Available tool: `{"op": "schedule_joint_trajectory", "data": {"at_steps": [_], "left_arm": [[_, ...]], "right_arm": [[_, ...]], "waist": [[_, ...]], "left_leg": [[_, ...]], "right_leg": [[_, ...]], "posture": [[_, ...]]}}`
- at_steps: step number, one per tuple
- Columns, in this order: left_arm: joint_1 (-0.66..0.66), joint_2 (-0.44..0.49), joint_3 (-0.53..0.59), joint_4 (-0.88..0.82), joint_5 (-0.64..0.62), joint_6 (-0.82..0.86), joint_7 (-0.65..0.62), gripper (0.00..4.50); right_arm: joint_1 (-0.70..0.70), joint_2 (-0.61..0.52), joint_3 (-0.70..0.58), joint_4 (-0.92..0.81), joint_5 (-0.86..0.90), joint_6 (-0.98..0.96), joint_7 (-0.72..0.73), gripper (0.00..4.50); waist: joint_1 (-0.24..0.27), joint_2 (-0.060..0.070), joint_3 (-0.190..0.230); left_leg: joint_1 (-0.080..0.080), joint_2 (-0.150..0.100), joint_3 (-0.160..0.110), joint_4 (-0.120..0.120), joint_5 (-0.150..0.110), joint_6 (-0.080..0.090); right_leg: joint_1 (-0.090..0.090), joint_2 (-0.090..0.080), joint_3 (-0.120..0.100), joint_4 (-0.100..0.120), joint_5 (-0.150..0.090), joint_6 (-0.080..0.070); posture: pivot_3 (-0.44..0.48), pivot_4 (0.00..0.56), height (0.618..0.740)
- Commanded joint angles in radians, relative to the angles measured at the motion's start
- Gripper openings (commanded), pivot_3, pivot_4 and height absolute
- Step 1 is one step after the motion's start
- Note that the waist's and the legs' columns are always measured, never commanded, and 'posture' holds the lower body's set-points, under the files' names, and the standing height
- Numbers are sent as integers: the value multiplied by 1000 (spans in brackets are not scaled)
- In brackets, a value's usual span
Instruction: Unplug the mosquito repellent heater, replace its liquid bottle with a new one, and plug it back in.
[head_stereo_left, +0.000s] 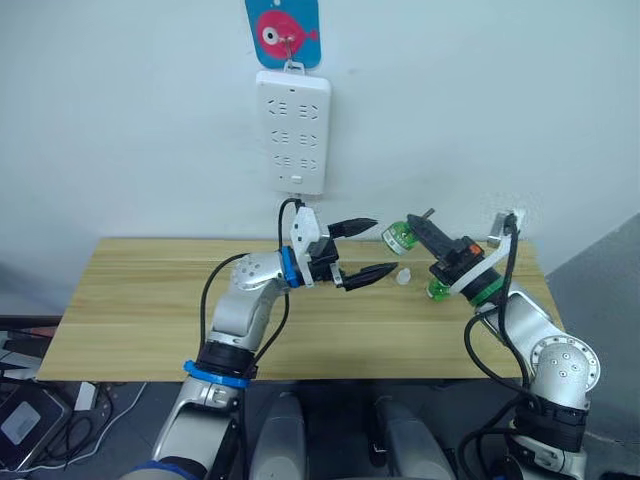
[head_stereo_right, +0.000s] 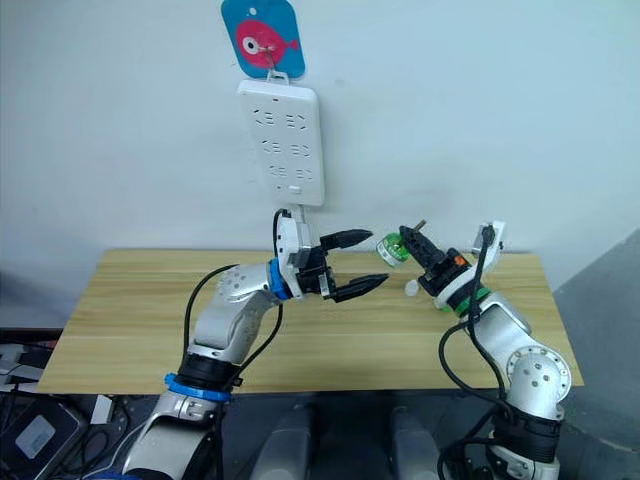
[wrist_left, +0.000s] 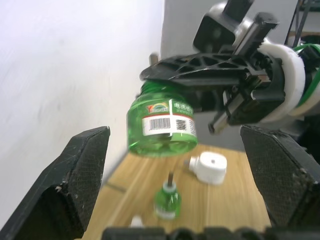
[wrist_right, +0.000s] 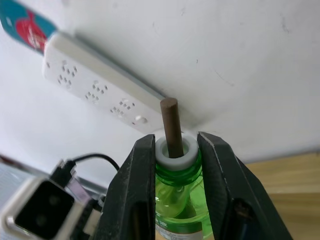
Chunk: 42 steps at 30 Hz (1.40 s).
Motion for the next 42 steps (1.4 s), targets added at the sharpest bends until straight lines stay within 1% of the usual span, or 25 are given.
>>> {"op": "schedule_joint_trajectory", "data": {"at_steps": [1, 4, 11, 17, 24, 27, 32, 37, 41, 42], "left_arm": [[0, -41, -12, -48, 14, -41, 75, 4500], [0, -68, -22, -44, 22, -55, 111, 4500], [-18, -135, -33, -7, 36, -85, 200, 4500], [-13, -149, -44, -1, 38, -85, 214, 4500], [-12, -144, -49, 10, 45, -101, 216, 4500], [-11, -141, -53, 15, 47, -103, 215, 3898], [-4, -139, -59, 19, 51, -104, 222, 2317], [-12, -140, -55, 36, 60, -112, 237, 2284], [-12, -138, -55, 38, 63, -109, 243, 2284], [-12, -137, -55, 36, 61, -105, 242, 2284]], "right_arm": [[1, -3, -5, -16, 176, -32, -112, 865], [-10, -18, 6, -5, 247, -69, -172, 865], [-9, -59, 52, -12, 318, -132, -222, 865], [4, -81, 91, -25, 345, -177, -242, 865], [7, -95, 120, -38, 365, -221, -256, 865], [6, -101, 131, -38, 367, -235, -256, 865], [-2, -105, 139, -37, 380, -262, -265, 865], [-10, -103, 151, -41, 396, -284, -273, 865], [-12, -125, 170, -49, 387, -275, -275, 865], [-11, -131, 175, -52, 390, -270, -269, 1215]], "waist": [[-4, 0, 0], [-7, 0, 0], [-7, 0, 0], [-7, 0, 0], [-7, 0, 0], [-7, 0, 0], [-7, 0, 0], [-7, 0, 0], [-7, 0, 0], [-7, 0, 0]], "left_leg": [[0, 0, 0, 0, 0, 0], [0, 0, 0, 0, 0, 0], [0, -1, 1, 0, 0, 0], [0, 0, 1, 0, 0, 0], [-1, -1, 1, 0, 0, 0], [-1, 0, 1, -1, 0, 0], [-1, 0, 1, 0, 0, 0], [-1, 0, 1, -1, 0, 0], [-1, -1, 1, -1, 0, 0], [-1, -1, 1, -1, 0, 0]], "right_leg": [[0, 0, 0, 0, 0, 0], [0, 0, 1, 0, 0, 1], [0, 0, 1, -1, 0, 1], [0, 0, 1, -1, 0, 1], [-1, 0, 2, -1, 0, 1], [-1, 0, 2, -1, 0, 1], [-1, 0, 2, -1, 0, 1], [-1, 0, 2, -2, 0, 1], [-1, 0, 2, -2, 0, 1], [-1, 0, 2, -2, 0, 1]], "posture": [[184, 210, 740], [183, 210, 740], [179, 211, 740], [173, 209, 740], [173, 209, 740], [172, 208, 740], [172, 208, 740], [173, 208, 740], [172, 208, 740], [172, 208, 740]]}}
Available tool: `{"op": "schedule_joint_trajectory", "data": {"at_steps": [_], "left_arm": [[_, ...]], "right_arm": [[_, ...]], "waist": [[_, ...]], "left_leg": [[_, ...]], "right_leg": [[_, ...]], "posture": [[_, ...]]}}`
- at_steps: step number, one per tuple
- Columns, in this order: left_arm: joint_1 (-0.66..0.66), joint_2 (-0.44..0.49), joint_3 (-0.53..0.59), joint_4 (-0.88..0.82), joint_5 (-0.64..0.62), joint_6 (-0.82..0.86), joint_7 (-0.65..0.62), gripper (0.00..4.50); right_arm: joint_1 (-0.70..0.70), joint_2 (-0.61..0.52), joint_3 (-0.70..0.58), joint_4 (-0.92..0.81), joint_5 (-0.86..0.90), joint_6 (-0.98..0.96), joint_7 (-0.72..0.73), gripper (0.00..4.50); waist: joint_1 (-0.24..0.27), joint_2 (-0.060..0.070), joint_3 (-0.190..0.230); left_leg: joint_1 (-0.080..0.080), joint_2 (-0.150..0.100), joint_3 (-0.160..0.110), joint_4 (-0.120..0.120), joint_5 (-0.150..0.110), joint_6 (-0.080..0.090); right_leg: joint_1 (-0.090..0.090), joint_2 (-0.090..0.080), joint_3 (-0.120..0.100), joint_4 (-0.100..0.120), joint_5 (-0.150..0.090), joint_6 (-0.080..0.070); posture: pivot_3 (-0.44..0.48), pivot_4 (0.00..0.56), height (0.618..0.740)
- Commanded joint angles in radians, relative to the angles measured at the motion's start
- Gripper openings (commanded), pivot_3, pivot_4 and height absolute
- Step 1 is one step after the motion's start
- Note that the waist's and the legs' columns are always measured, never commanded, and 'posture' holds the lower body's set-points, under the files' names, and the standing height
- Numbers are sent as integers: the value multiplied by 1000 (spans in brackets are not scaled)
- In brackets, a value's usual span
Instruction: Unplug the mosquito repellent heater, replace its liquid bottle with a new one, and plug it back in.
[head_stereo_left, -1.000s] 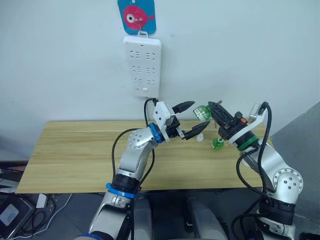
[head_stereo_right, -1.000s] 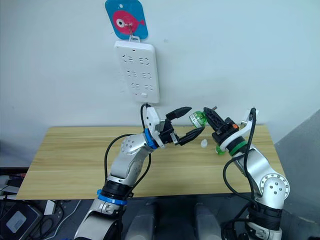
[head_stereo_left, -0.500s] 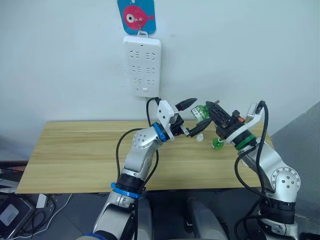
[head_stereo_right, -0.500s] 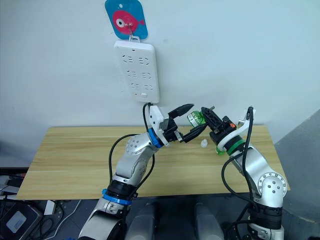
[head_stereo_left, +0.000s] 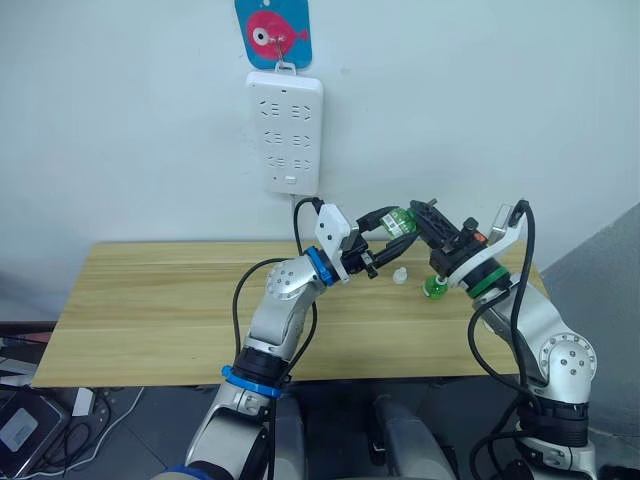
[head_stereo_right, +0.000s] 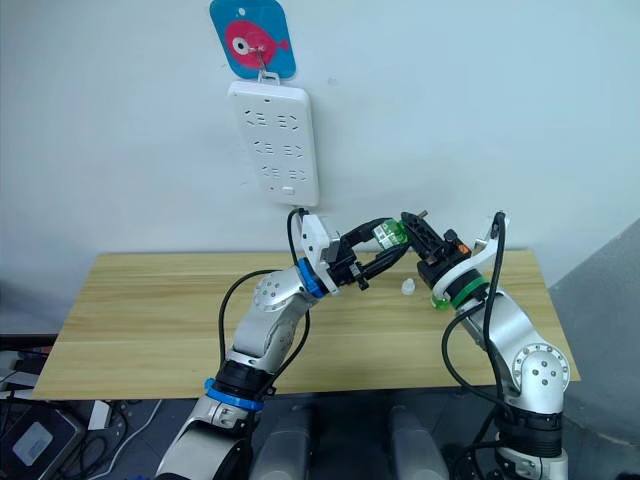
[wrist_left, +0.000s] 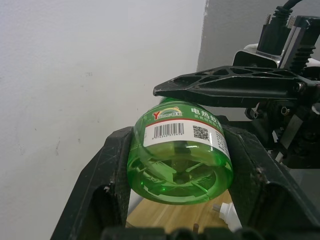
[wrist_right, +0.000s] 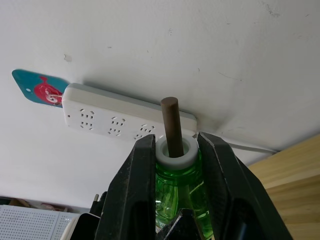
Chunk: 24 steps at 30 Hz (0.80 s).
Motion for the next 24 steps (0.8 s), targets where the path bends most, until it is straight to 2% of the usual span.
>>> {"op": "schedule_joint_trajectory", "data": {"at_steps": [1, 3, 5, 9, 12, 14, 17, 21, 24], "left_arm": [[-4, -3, -5, -13, 3, -1, 16, 2284], [-7, 5, 2, -19, -14, 18, 2, 2284], [-10, 15, 5, -23, -25, 33, -10, 2284], [-29, 83, 16, -30, -79, 113, -104, 2284], [-33, 152, 23, -43, -123, 181, -187, 2284], [-26, 203, 25, -62, -146, 214, -247, 2284], [-4, 253, 22, -89, -163, 237, -301, 2284], [26, 282, 17, -121, -169, 252, -329, 2284], [46, 287, 19, -147, -172, 261, -326, 2284]], "right_arm": [[-12, -22, 13, -68, 25, -1, 17, 1650], [0, -62, 26, -76, 18, 29, 32, 2149], [14, -109, 37, -82, 15, 58, 39, 2895], [94, -337, 28, -99, 10, 188, 73, 4363], [143, -532, -25, -73, 12, 265, 105, 4457], [162, -669, -62, -19, -58, 317, 121, 4457], [157, -860, -25, 95, -233, 414, 223, 4457], [102, -946, 38, 235, -407, 470, 349, 4457], [31, -949, 113, 337, -554, 491, 443, 4457]], "waist": [[0, 0, 0], [0, 0, 0], [0, 0, 0], [2, 0, 0], [1, 0, 0], [0, 0, 0], [-1, 0, 0], [-1, 0, 0], [-1, 0, 0]], "left_leg": [[0, 0, 0, 0, 0, 0], [0, 0, 0, 0, 0, 0], [0, 0, 0, 0, 0, 0], [-1, 0, 0, -1, 0, 0], [-1, 0, 1, -1, 0, 0], [-1, 0, 1, -1, 0, 0], [0, 0, 2, -1, 0, 0], [0, 1, 3, -2, 0, 0], [0, 1, 3, -4, 0, 1]], "right_leg": [[0, 0, 0, 0, 0, 0], [0, 0, 0, 0, 0, 0], [0, 0, 0, 0, 0, 0], [0, 0, -1, -2, 0, 0], [0, 0, 1, -3, 0, 0], [0, -1, 1, -4, 0, 0], [0, -1, 1, -5, 0, 1], [0, -1, 2, -7, 0, 1], [0, -1, 2, -8, 1, 1]], "posture": [[172, 208, 740], [170, 209, 740], [169, 210, 740], [169, 217, 740], [163, 228, 740], [157, 234, 740], [150, 243, 740], [158, 251, 740], [167, 260, 740]]}}
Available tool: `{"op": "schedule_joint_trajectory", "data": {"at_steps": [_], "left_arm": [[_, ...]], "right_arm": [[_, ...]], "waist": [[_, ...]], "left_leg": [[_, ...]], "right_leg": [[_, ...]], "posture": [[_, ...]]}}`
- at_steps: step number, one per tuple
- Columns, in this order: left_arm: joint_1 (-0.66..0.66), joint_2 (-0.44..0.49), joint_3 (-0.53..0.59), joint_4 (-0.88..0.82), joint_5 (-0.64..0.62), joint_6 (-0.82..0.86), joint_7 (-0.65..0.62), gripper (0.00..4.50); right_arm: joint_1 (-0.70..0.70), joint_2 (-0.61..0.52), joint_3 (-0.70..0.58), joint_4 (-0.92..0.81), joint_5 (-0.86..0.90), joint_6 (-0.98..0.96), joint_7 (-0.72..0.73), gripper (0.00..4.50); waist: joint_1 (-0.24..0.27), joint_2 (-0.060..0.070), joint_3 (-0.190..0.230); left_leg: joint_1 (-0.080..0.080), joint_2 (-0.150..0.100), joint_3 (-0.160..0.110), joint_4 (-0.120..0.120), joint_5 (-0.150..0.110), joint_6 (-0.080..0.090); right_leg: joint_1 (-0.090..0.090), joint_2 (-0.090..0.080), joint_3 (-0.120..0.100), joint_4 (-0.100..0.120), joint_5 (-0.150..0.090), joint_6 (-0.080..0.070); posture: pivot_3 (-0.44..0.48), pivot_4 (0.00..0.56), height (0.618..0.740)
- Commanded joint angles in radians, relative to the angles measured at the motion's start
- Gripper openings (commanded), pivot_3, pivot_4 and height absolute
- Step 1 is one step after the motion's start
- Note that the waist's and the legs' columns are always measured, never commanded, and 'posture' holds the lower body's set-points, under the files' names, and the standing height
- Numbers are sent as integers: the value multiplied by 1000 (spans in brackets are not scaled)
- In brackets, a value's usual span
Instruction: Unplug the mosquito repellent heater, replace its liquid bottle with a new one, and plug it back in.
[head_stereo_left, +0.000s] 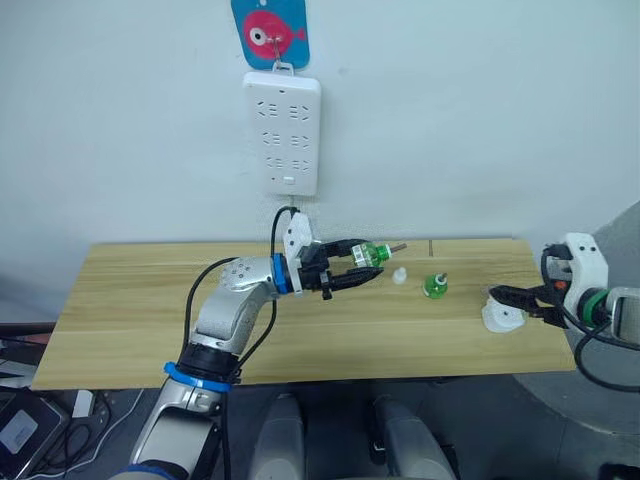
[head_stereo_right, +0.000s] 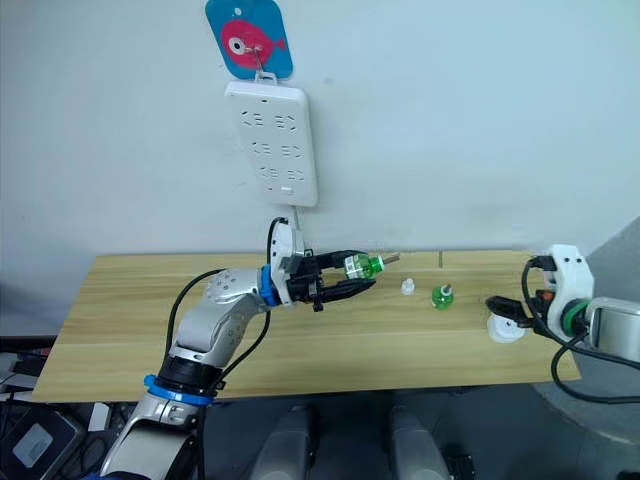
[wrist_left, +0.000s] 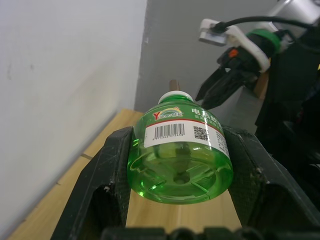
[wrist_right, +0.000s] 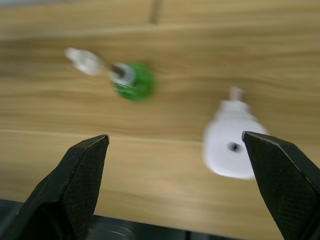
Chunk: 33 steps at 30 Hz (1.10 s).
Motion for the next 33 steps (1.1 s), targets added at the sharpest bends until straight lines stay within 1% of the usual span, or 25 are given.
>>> {"op": "schedule_joint_trajectory", "data": {"at_steps": [1, 2, 6, 13, 23, 33], "left_arm": [[12, 0, -1, -71, -21, 9, -2, 2284], [17, -3, -1, -80, -23, 15, 4, 2284], [49, -5, -3, -130, -28, 41, 25, 2284], [84, 7, 8, -178, -30, 68, 51, 2284], [85, 10, 5, -194, -39, 86, 72, 2284], [88, 29, 5, -190, -39, 82, 60, 2284]], "right_arm": [[-73, -4, 60, 97, -161, 20, 104, 4457], [-98, 5, 82, 128, -202, 24, 130, 4457], [-180, 51, 151, 232, -357, 31, 202, 4457], [-243, 126, 186, 331, -527, 49, 300, 4457], [-301, 211, 159, 417, -669, 93, 371, 4457], [-302, 248, 157, 438, -757, 90, 441, 4457]], "waist": [[1, 0, 1], [2, 0, 1], [2, 0, 2], [5, 1, 6], [5, 4, 13], [5, 6, 21]], "left_leg": [[0, 0, 0, 0, 0, 0], [0, 0, 0, 0, 0, 0], [0, 0, 1, -3, 0, 0], [0, 0, 1, -9, 0, 0], [0, 0, 2, -9, 0, 0], [0, 0, 2, -10, 0, 0]], "right_leg": [[0, 0, 0, 0, 0, 0], [0, 0, 0, -1, 0, 0], [0, 0, 1, -5, 1, 1], [-1, -1, 1, -8, 1, 1], [-1, -1, 1, -8, 1, 1], [-1, -1, 1, -8, 1, 2]], "posture": [[171, 264, 740], [176, 274, 740], [194, 287, 740], [216, 302, 740], [226, 314, 740], [232, 319, 740]]}}
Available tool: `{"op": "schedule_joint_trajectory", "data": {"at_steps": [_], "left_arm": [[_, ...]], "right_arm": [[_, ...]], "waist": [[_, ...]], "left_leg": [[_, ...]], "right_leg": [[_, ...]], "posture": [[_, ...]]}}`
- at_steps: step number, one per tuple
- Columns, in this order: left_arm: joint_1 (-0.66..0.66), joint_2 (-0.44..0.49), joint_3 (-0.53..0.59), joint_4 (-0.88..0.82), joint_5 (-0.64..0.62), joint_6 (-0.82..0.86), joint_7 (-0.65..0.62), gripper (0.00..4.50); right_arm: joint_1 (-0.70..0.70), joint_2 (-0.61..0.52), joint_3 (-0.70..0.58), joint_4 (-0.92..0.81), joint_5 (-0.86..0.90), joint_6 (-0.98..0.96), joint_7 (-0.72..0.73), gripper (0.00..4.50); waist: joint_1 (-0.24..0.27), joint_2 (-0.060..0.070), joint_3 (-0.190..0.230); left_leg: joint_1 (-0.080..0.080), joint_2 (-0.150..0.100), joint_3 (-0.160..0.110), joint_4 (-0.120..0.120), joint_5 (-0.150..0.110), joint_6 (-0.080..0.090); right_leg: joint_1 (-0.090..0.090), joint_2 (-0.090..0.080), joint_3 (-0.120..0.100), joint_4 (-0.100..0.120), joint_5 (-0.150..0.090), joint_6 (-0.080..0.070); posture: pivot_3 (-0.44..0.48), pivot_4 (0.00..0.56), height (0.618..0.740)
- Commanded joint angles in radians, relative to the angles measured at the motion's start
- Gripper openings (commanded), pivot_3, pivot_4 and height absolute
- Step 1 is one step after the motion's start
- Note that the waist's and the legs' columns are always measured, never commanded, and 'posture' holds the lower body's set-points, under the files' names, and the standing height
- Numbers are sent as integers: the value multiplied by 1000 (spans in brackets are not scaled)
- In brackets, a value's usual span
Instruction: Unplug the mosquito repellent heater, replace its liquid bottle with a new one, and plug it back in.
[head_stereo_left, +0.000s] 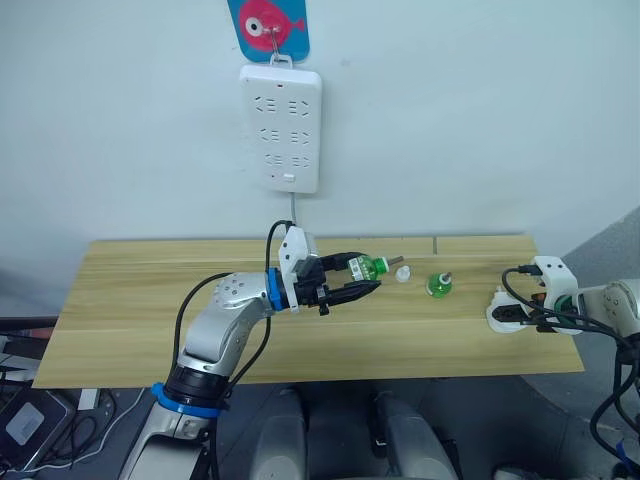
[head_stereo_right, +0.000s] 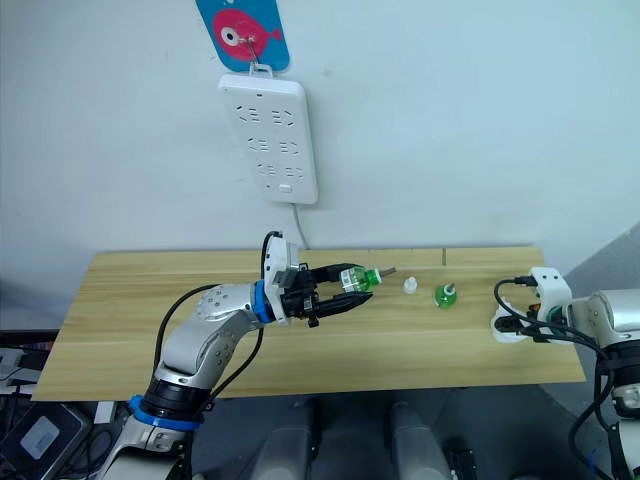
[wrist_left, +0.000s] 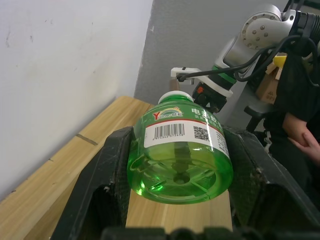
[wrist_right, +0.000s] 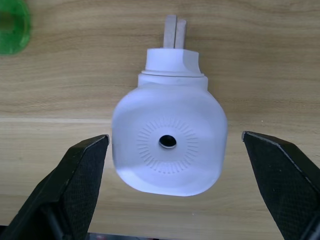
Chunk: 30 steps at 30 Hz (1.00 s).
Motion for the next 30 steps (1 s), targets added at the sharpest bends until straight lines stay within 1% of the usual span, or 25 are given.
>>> {"op": "schedule_joint_trajectory", "data": {"at_steps": [1, 11, 19, 22, 23, 25, 27, 28, 30], "left_arm": [[0, 3, 4, -42, -19, -8, -10, 2284], [12, 11, -3, -69, -25, 12, -11, 2284], [18, 16, -3, -76, -25, 19, -9, 2284], [23, 16, -4, -79, -23, 18, -9, 2284], [24, 15, -6, -80, -23, 19, -9, 2284], [26, 13, -9, -81, -22, 19, -9, 2284], [29, 13, -13, -86, -27, 23, -14, 2284], [32, 14, -16, -89, -32, 26, -21, 2284], [41, 18, -12, -102, -75, 74, -39, 2284]], "right_arm": [[-2, -2, -17, -1, -31, -16, 50, 4457], [-41, 22, 23, 97, -140, -106, 157, 4457], [-51, 36, 27, 115, -193, -114, 212, 4457], [-47, 39, 9, 104, -193, -104, 225, 3951], [-45, 38, 6, 98, -194, -103, 231, 3565], [-40, 32, -3, 83, -196, -95, 240, 3027], [-30, 7, -26, 46, -184, -76, 262, 2990], [-26, -13, -44, 22, -173, -61, 276, 2990], [-8, -80, -85, -61, -109, -11, 360, 2990]], "waist": [[0, 0, 1], [0, -1, 13], [0, 0, 20], [0, 0, 20], [0, 0, 20], [-1, -2, 21], [-1, -1, 23], [-1, -1, 24], [0, 0, 24]], "left_leg": [[0, 0, 0, 0, 0, 0], [0, 0, 0, 0, 0, 0], [0, 0, 0, -1, 0, 0], [0, 0, 0, -1, 0, 0], [0, 0, 0, -1, 0, 0], [1, 0, 0, -1, 0, 0], [0, 0, 0, -1, 0, 0], [0, 0, 0, -1, 0, 0], [0, 0, 1, -1, 0, 0]], "right_leg": [[0, 0, 0, 0, 0, 0], [0, 0, 0, 0, 0, 0], [-1, 0, 0, 0, 0, 0], [-1, 0, 0, 0, 0, 0], [-1, 0, 0, 0, 0, 0], [0, 0, 0, -1, 0, 0], [0, 0, 0, -1, 0, 0], [0, 0, 0, -1, 0, 0], [-1, 0, 1, -1, 0, 1]], "posture": [[233, 320, 740], [240, 329, 740], [240, 333, 740], [236, 331, 740], [236, 331, 740], [236, 331, 740], [236, 331, 740], [222, 324, 740], [219, 322, 740]]}}
